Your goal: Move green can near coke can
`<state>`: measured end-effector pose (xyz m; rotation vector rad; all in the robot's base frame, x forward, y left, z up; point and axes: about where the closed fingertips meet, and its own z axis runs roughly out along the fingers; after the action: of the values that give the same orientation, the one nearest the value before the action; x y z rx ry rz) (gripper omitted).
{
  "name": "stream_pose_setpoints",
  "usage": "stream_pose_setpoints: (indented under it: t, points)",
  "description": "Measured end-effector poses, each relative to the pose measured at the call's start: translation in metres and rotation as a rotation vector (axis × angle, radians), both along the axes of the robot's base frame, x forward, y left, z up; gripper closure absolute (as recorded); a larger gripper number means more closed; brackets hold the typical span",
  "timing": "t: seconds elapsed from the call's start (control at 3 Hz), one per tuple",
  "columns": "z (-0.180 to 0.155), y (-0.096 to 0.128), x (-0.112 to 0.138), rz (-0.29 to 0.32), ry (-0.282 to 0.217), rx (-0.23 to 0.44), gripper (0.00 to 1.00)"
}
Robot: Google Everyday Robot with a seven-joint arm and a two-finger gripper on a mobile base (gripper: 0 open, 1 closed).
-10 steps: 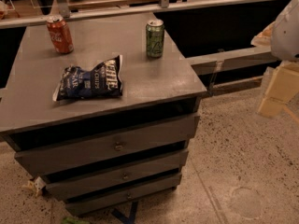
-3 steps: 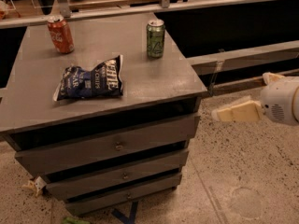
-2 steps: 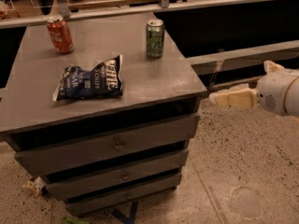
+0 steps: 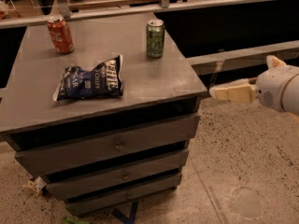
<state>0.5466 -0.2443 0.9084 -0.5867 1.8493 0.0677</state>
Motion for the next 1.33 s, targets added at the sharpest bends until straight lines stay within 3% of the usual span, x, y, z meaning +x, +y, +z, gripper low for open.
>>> stream_pose_setpoints:
  t: [0.33,0.67,1.33]
  points:
    - [0.001,0.015,0.004,0.025,-0.004,0.011,0.0]
    - [0.006,0.034,0.017,0.036,-0.036,0.075,0.0]
    - [0.012,0.076,0.067,0.097,-0.071,0.204,0.0]
